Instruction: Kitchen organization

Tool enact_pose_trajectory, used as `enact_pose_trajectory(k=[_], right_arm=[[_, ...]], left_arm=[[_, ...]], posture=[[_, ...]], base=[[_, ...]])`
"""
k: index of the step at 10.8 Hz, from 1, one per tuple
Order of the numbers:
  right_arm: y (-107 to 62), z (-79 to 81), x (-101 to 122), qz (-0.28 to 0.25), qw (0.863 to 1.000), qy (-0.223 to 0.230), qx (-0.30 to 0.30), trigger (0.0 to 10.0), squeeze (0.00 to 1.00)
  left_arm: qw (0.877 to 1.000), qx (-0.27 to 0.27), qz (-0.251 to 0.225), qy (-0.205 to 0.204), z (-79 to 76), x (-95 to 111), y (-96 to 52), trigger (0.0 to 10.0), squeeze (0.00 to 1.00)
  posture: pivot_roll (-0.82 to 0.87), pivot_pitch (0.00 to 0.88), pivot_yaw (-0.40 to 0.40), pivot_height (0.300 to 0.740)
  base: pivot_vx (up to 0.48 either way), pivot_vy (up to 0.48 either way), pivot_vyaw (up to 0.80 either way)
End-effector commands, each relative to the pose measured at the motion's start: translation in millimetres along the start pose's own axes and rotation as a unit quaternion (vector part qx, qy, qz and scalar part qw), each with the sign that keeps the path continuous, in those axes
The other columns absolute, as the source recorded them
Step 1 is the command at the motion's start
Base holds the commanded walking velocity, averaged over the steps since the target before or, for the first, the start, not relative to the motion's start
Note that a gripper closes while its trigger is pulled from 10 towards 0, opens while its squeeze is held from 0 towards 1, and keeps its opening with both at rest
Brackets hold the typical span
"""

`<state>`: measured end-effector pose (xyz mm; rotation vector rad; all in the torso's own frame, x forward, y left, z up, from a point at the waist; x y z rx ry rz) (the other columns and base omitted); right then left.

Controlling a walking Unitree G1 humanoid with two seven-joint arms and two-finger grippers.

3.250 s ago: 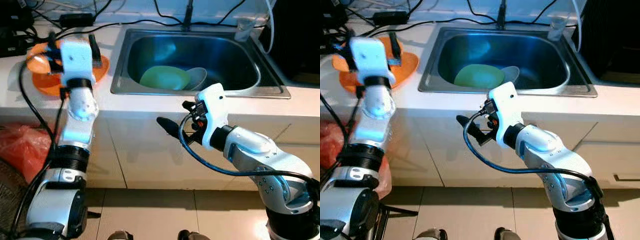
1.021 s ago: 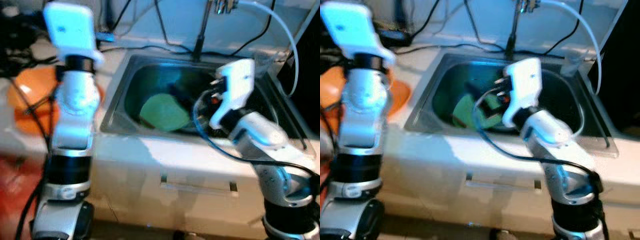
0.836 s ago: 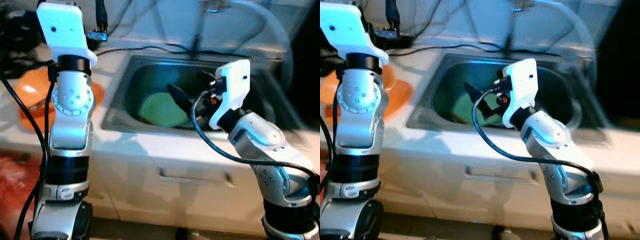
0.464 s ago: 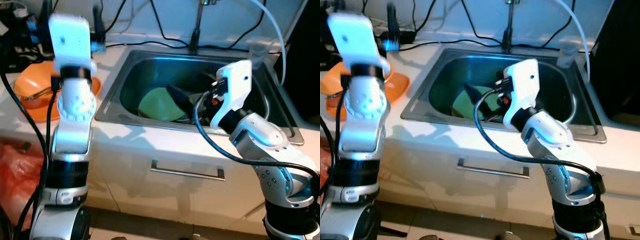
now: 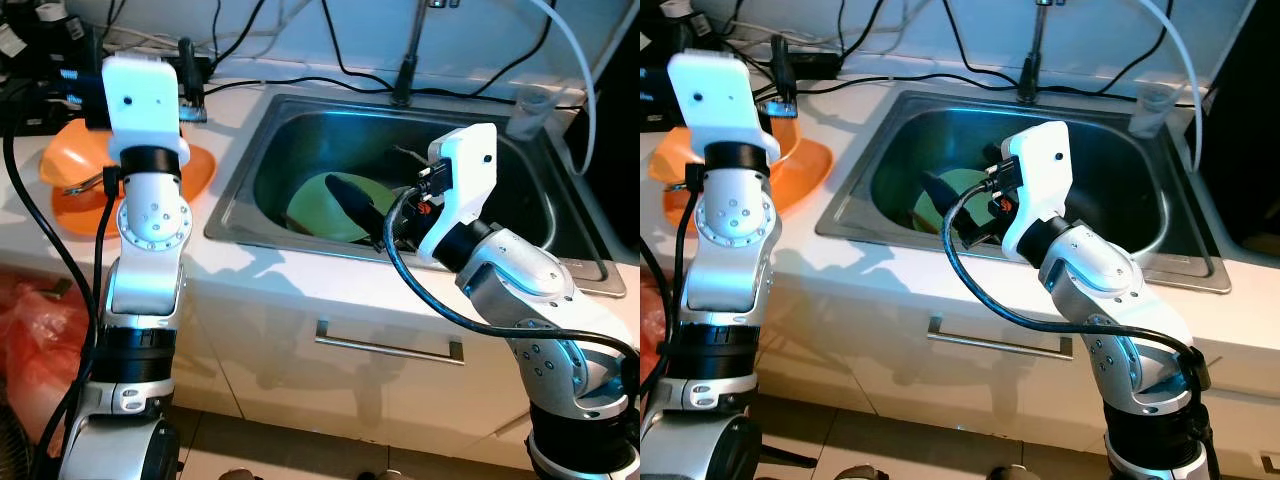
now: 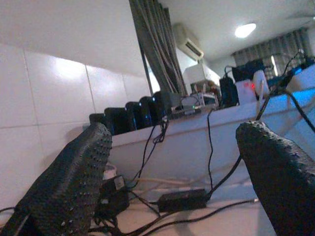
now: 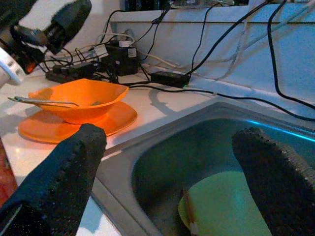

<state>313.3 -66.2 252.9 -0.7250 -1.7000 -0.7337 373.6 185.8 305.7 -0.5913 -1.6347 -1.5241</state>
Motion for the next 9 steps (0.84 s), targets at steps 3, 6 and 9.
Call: enact_pose_trajectory(k=[3, 6, 9], right_arm=[[-3.9, 39.1, -16.4, 0.033, 0.992, 0.036, 0.116, 10.0, 0.0], [-0.9, 44.9, -27.0, 0.042, 0.99, 0.044, 0.129, 10.0, 0.0], [2.1, 43.0, -36.4, 0.049, 0.992, 0.044, 0.105, 10.0, 0.0]], left_arm=[[0.995, 0.049, 0.066, 0.055, 33.1, -37.7, -16.8, 10.0, 0.0], [0.99, 0.056, 0.098, 0.084, 43.6, -57.6, -35.4, 10.0, 0.0], [0.987, 0.047, 0.12, 0.094, 41.2, -73.1, -47.1, 10.0, 0.0]], posture=[[-0.01, 0.096, -0.018, 0.74], [0.01, 0.109, -0.022, 0.74], [0.01, 0.112, -0.006, 0.74]], base=[[0.0, 0.0, 0.0], [0.0, 0.0, 0.0], [0.0, 0.0, 0.71]])
Point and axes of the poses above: a point about 5 cm out from each wrist's last joint towards the gripper, its own y axis pointing out of the wrist towards the gripper, its own x axis along the axis of the wrist's last joint, z = x × y, the point moved 5 cm from there along y, pointing out of the wrist towards the gripper, and after that the axes turned 12 degrees about -y, right-handed, at the moved point
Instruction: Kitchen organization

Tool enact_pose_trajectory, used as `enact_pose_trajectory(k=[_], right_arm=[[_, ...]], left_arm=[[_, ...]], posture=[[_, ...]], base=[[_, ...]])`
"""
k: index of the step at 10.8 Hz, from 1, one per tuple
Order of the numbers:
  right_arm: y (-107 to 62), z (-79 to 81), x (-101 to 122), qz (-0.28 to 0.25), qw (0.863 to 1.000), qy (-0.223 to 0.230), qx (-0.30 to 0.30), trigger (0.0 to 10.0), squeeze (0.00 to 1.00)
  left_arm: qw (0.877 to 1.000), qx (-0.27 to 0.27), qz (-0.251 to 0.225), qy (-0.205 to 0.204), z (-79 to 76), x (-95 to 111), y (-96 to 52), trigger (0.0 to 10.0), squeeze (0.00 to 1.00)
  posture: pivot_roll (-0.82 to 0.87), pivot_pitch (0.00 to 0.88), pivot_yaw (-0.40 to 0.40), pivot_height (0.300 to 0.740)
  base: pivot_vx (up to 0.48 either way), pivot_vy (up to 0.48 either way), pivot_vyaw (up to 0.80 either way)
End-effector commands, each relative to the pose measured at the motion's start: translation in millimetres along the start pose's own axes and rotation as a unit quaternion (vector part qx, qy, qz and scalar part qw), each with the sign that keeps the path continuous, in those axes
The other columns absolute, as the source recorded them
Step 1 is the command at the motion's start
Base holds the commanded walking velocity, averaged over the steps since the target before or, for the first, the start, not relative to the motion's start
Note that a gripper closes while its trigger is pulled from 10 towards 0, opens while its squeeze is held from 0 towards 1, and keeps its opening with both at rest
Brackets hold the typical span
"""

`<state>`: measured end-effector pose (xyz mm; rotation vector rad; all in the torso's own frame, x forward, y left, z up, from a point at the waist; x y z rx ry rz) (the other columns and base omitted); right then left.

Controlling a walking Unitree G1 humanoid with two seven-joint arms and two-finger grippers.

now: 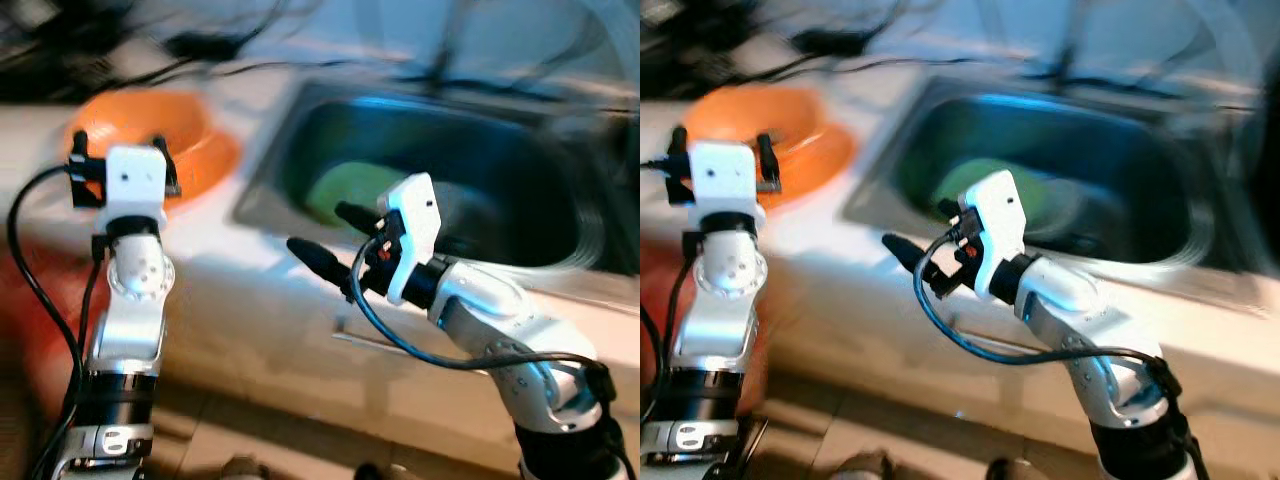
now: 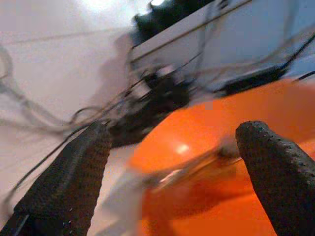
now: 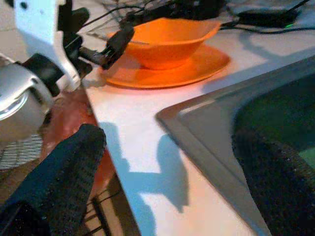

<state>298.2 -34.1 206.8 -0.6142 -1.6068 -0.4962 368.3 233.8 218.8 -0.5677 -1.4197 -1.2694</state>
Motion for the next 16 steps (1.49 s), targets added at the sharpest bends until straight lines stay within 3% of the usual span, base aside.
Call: enact_pose_trajectory(k=[1, 5, 7, 8, 9, 13, 16], right_arm=[[-1.3, -3.2, 0.3, -0.004, 1.0, -0.005, -0.013, 10.0, 0.0], [-1.9, -21.7, 6.5, -0.02, 0.997, -0.001, -0.073, 10.0, 0.0], [-0.5, -19.7, 10.2, -0.025, 0.997, -0.001, -0.078, 10.0, 0.0], [0.3, -17.3, 13.6, -0.03, 0.997, 0.003, -0.076, 10.0, 0.0], [1.4, -5.0, 18.9, -0.038, 0.998, 0.01, -0.042, 10.0, 0.0], [3.3, 15.8, 19.4, -0.039, 0.999, 0.035, 0.006, 10.0, 0.0], [0.1, 29.7, 23.4, -0.045, 0.997, 0.041, 0.047, 10.0, 0.0]], left_arm=[[1.0, 0.0, -0.005, 0.005, -2.1, -0.7, -1.3, 10.0, 0.0], [0.999, -0.028, 0.018, -0.023, -14.7, -11.4, -1.9, 10.0, 0.0], [0.998, -0.029, 0.035, -0.036, -19.8, -18.1, -0.7, 10.0, 0.0], [0.998, -0.023, 0.045, -0.042, -19.2, -23.1, 0.8, 10.0, 0.0], [0.998, -0.017, 0.043, -0.05, -17.9, -23.6, 4.8, 10.0, 0.0], [0.998, -0.019, 0.021, -0.059, -21.6, -14.2, 14.6, 10.0, 0.0], [0.995, -0.056, 0.002, -0.078, -36.4, -2.5, 15.0, 10.0, 0.0]], posture=[[0.01, 0.111, -0.001, 0.74], [0.01, 0.112, -0.002, 0.74], [0.0, 0.117, -0.005, 0.74], [0.0, 0.12, -0.006, 0.74], [-0.01, 0.118, -0.008, 0.74], [-0.02, 0.116, -0.013, 0.74], [-0.02, 0.111, -0.013, 0.74]], base=[[0.0, 0.0, 0.0], [0.0, 0.0, 0.0], [0.0, 0.0, 0.0], [0.0, 0.0, 0.0], [0.0, 0.0, 0.0], [0.0, 0.0, 0.0], [0.0, 0.0, 0.0]])
Point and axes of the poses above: a point about 5 cm out from each wrist's last joint towards the gripper, its own y axis pointing out of the wrist towards the gripper, its own x axis along the axis of the wrist's last joint, z = x × y, the point moved 5 cm from there along y, pointing out of the wrist towards the gripper, and after that the axes turned 12 degrees about -y, right-handed, at the moved point
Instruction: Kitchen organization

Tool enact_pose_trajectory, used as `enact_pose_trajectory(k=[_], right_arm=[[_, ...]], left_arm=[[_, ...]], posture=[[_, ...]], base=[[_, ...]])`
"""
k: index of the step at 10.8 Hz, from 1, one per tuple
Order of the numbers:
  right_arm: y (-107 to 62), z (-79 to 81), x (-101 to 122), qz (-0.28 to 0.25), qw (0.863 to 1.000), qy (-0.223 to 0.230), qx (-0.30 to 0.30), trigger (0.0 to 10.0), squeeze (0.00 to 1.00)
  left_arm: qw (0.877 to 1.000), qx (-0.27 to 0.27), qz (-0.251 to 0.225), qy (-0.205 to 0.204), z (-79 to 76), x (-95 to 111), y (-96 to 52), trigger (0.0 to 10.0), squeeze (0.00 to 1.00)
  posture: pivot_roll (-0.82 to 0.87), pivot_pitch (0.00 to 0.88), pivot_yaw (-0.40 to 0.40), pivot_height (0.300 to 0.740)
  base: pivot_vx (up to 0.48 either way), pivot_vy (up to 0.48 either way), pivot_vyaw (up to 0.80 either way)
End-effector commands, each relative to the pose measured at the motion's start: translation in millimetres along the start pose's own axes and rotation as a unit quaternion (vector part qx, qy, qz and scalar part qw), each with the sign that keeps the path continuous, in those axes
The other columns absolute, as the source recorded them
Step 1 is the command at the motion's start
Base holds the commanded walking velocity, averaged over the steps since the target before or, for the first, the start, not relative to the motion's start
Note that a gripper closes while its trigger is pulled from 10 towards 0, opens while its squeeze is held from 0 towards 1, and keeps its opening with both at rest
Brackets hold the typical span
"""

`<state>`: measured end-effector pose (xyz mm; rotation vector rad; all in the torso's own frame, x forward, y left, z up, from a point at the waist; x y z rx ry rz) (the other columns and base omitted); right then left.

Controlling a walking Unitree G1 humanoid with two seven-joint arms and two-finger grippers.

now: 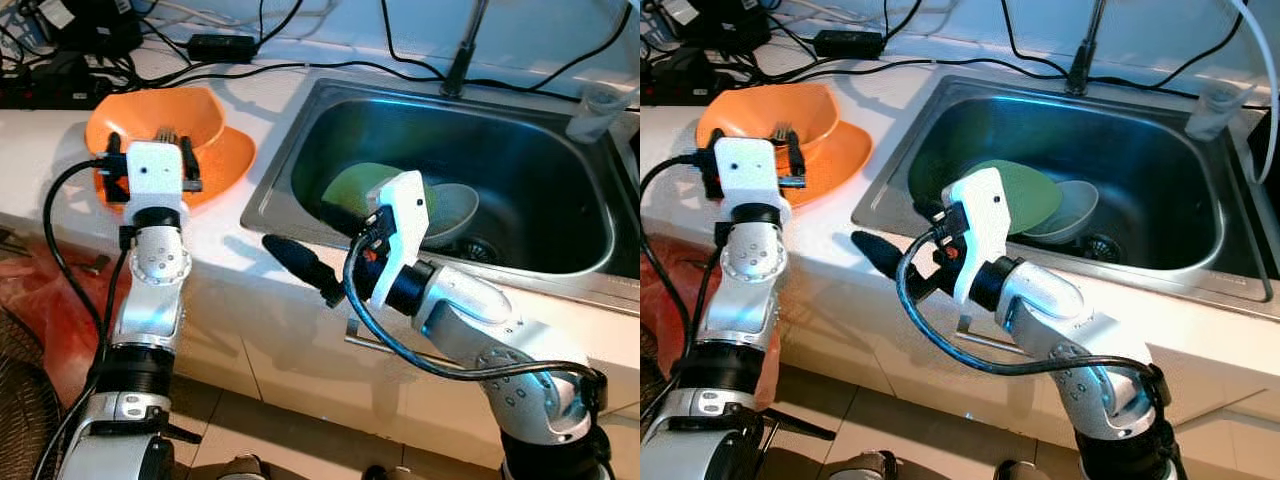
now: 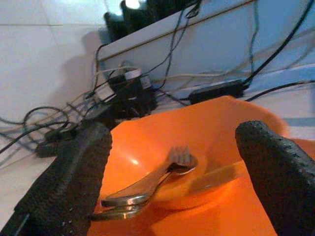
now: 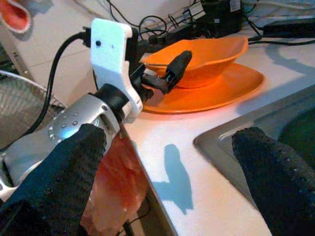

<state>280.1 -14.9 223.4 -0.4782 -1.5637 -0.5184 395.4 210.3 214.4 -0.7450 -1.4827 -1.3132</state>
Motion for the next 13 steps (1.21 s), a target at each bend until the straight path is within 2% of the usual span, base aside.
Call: enact_pose_trajectory(k=[1, 4, 6, 7, 11, 13], right_arm=[[-1.6, 6.4, 4.0, -0.007, 1.0, 0.0, 0.015, 10.0, 0.0], [-3.1, 4.8, 5.1, -0.003, 1.0, -0.005, 0.016, 10.0, 0.0], [-4.1, 1.9, 4.5, 0.0, 1.0, -0.008, 0.01, 10.0, 0.0], [-4.6, 0.9, 3.7, 0.003, 1.0, -0.012, 0.008, 10.0, 0.0], [-5.7, -2.2, 2.0, 0.008, 1.0, -0.015, 0.002, 10.0, 0.0], [-5.9, -3.1, 1.5, 0.009, 1.0, -0.017, 0.002, 10.0, 0.0]], left_arm=[[1.0, -0.013, -0.002, -0.006, -5.4, 0.6, 0.4, 10.0, 0.0], [0.999, -0.025, 0.009, -0.019, -9.4, -4.8, -0.4, 10.0, 0.0], [1.0, -0.026, 0.013, -0.01, -8.2, -8.1, -1.6, 5.8, 0.0], [1.0, -0.023, 0.015, -0.015, -5.9, -8.7, -0.3, 0.0, 0.0], [1.0, -0.023, 0.002, -0.016, -5.5, -4.0, 0.1, 0.0, 0.0], [0.999, -0.024, -0.029, -0.003, -5.3, 8.7, 1.1, 0.0, 0.0]], posture=[[-0.03, 0.111, -0.015, 0.74], [-0.03, 0.107, -0.019, 0.74], [-0.03, 0.106, -0.02, 0.74], [-0.03, 0.105, -0.02, 0.74], [-0.04, 0.104, -0.026, 0.74], [-0.04, 0.102, -0.027, 0.74]], base=[[0.0, 0.0, 0.0], [0.0, 0.0, 0.0], [0.0, 0.0, 0.0], [0.0, 0.0, 0.0], [0.0, 0.0, 0.0], [0.0, 0.0, 0.0]])
Point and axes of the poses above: a point about 5 cm out from each wrist's last joint towards the gripper, its own y axis pointing out of the wrist towards the gripper, its own x axis along the axis of the wrist's last joint, z = x × y, the point moved 5 cm from there along y, pointing out of the wrist towards the gripper, and after that the axes turned 12 degrees about -y, right-handed, at the moved point
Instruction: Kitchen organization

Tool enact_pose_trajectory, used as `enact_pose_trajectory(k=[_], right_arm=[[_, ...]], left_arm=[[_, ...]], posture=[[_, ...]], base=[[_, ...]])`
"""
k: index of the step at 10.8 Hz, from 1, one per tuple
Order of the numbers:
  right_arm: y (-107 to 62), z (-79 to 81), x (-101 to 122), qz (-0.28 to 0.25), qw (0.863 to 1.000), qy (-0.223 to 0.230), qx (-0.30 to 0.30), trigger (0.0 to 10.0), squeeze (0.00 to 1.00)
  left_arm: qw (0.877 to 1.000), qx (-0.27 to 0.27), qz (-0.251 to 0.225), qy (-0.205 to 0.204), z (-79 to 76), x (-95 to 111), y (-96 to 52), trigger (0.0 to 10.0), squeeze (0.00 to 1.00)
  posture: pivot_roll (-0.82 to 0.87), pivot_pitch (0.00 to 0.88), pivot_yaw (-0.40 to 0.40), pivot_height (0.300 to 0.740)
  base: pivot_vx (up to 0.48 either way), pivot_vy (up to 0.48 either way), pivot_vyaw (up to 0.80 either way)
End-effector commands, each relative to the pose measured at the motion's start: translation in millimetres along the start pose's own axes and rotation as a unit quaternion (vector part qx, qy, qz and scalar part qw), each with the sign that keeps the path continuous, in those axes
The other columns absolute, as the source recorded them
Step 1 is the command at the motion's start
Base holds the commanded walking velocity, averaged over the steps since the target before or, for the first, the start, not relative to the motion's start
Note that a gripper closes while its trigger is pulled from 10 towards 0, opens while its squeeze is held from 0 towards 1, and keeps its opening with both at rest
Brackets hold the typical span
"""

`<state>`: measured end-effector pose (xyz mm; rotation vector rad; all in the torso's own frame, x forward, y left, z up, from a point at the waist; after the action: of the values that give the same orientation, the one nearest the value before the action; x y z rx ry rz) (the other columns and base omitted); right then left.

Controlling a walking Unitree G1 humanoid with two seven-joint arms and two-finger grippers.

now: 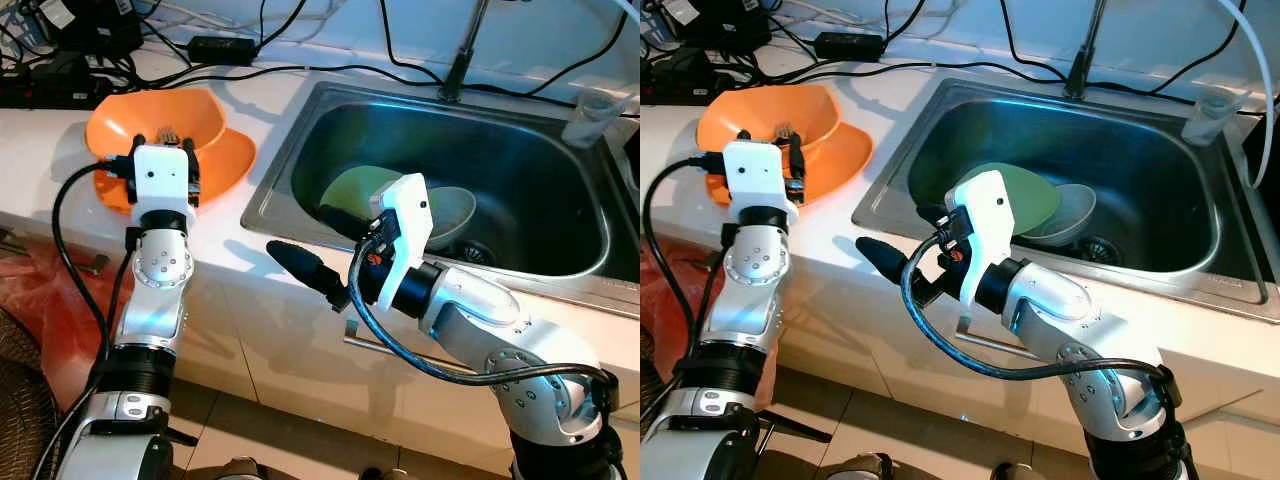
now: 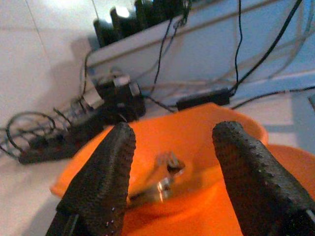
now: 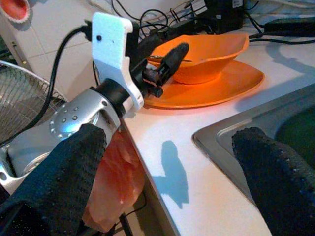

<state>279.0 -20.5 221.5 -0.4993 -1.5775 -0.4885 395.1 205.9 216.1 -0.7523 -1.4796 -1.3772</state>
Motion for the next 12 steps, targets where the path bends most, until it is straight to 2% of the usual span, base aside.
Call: enact_pose_trajectory(k=[1, 3, 4, 5, 7, 8, 9, 11, 12], right_arm=[[-0.6, -1.2, 3.1, -0.004, 1.0, -0.008, -0.003, 10.0, 0.0], [0.0, -1.2, 3.3, -0.004, 1.0, -0.01, -0.003, 10.0, 0.0], [0.2, -1.4, 3.3, -0.004, 1.0, -0.011, -0.003, 10.0, 0.0], [0.7, -1.7, 3.3, -0.003, 1.0, -0.013, -0.004, 10.0, 0.0], [0.5, -2.4, 3.8, -0.003, 1.0, -0.017, -0.006, 10.0, 0.0], [-0.3, -2.8, 3.0, -0.002, 1.0, -0.017, -0.008, 10.0, 0.0], [-0.3, -2.9, 2.9, -0.002, 1.0, -0.017, -0.008, 10.0, 0.0], [-0.1, -3.4, 2.8, -0.001, 1.0, -0.019, -0.009, 10.0, 0.0], [-0.4, -3.8, 2.4, -0.001, 1.0, -0.019, -0.009, 10.0, 0.0]], left_arm=[[0.999, -0.004, -0.038, 0.012, -2.9, 17.9, 4.2, 0.0, 0.0], [0.994, -0.016, -0.107, 0.033, -10.9, 47.1, 8.1, 0.0, 0.0], [0.991, -0.028, -0.126, 0.038, -16.7, 54.8, 8.5, 0.0, 0.0], [0.99, -0.039, -0.13, 0.03, -25.5, 56.5, 9.7, 0.0, 0.0], [0.992, -0.029, -0.116, 0.031, -25.2, 50.0, 11.1, 0.0, 0.0], [0.993, -0.021, -0.107, 0.039, -19.6, 45.0, 10.6, 10.0, 0.0], [0.994, -0.016, -0.103, 0.034, -16.2, 43.1, 10.5, 10.0, 1.0], [0.994, 0.003, -0.102, 0.037, -6.1, 44.8, 7.5, 10.0, 1.0], [0.995, 0.007, -0.085, 0.049, -1.2, 33.2, 0.7, 10.0, 1.0]], posture=[[-0.04, 0.101, -0.027, 0.74], [-0.04, 0.099, -0.027, 0.74], [-0.04, 0.099, -0.027, 0.74], [-0.04, 0.097, -0.025, 0.74], [-0.04, 0.097, -0.022, 0.74], [-0.04, 0.097, -0.024, 0.74], [-0.04, 0.098, -0.024, 0.74], [-0.03, 0.1, -0.023, 0.74], [-0.03, 0.101, -0.025, 0.74]], base=[[0.0, 0.0, 0.0], [0.0, 0.0, 0.0], [0.0, 0.0, 0.0], [0.0, 0.0, 0.0], [0.0, 0.0, 0.0], [0.0, 0.0, 0.0], [0.0, 0.0, 0.0], [0.0, 0.0, 0.0], [0.0, 0.0, 0.0]])
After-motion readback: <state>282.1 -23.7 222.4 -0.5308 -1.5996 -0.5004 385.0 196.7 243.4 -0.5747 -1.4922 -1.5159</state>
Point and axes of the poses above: a point about 5 cm out from each wrist's last joint towards the gripper, its own y axis pointing out of the wrist towards the gripper, its own x axis along the axis of the wrist's last joint, z = x × y, the point moved 5 cm from there along y, pointing out of the wrist towards the gripper, and after that the axes turned 12 degrees about -y, right-handed, at the moved point
